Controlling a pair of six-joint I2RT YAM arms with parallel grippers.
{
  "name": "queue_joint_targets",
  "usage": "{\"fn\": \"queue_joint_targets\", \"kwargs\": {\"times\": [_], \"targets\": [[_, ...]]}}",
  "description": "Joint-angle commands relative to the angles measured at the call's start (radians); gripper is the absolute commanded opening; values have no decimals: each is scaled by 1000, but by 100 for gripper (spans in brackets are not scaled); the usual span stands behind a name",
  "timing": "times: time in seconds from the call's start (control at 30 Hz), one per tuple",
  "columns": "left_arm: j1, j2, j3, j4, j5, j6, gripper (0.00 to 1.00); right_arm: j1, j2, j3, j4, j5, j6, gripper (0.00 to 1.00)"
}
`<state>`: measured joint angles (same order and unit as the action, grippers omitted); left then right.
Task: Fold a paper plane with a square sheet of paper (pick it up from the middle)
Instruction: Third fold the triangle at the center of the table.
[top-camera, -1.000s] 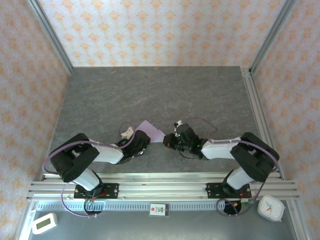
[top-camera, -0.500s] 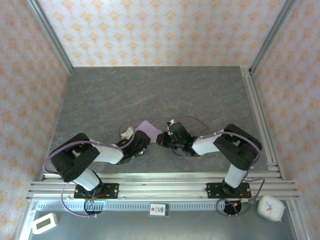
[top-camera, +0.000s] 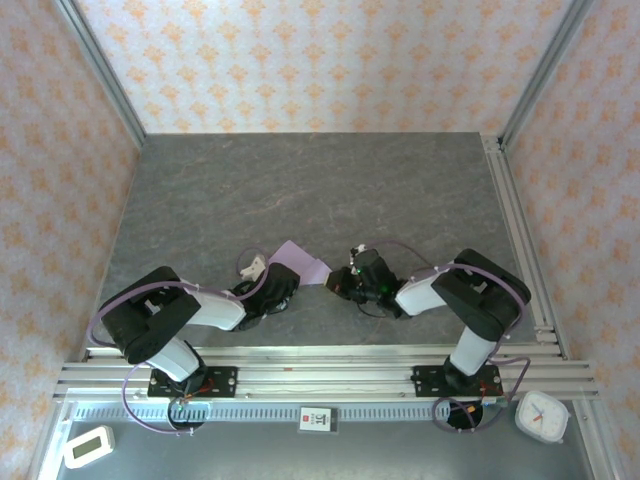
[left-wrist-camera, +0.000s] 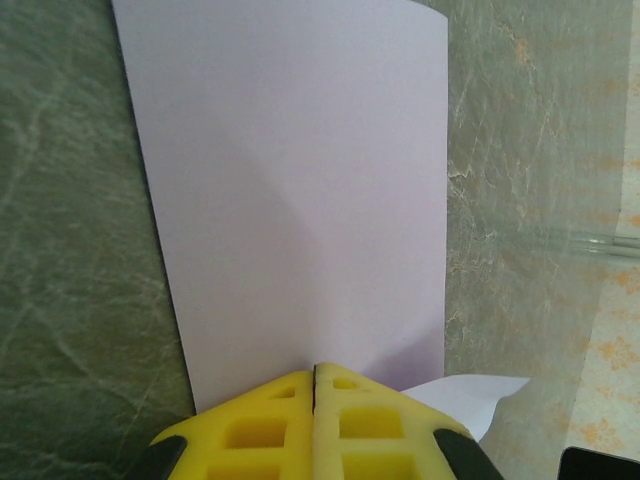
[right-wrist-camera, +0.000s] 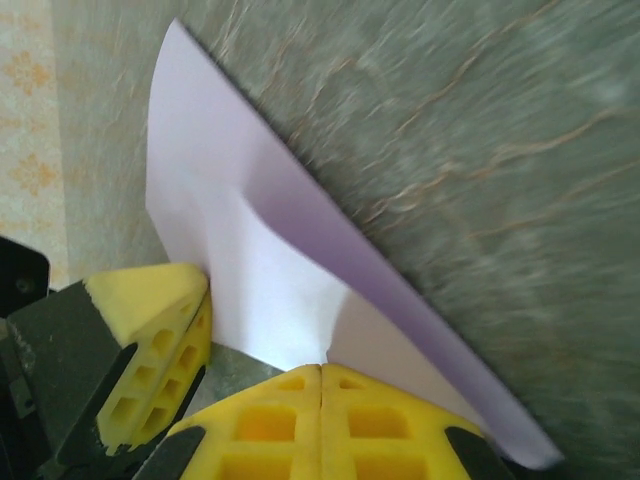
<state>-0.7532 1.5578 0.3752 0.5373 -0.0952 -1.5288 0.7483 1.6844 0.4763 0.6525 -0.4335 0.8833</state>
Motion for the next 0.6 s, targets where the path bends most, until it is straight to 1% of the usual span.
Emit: {"fn": "queue_joint_targets", "kwargs": {"times": [0.0, 0.07, 0.13, 0.27, 0.4, 0.57], "targets": [[-1, 35, -68, -216, -35, 0, 0, -49, -64, -26, -129, 78, 15, 0], [0, 26, -68, -223, -39, 2, 0, -62, -120, -39, -150, 103, 7, 0], [-1, 24, -69, -224, -39, 2, 0, -60, -161, -23, -178, 98, -15, 0], [-1, 27, -68, -217, -38, 7, 0, -15, -189, 50, -194, 75, -41, 0], [0, 34, -69, -211, -31, 7, 0, 44, -114, 139, -205, 72, -54, 0], [-1, 34, -72, -209, -31, 6, 0, 87, 49, 238, -188, 57, -53, 0]]}}
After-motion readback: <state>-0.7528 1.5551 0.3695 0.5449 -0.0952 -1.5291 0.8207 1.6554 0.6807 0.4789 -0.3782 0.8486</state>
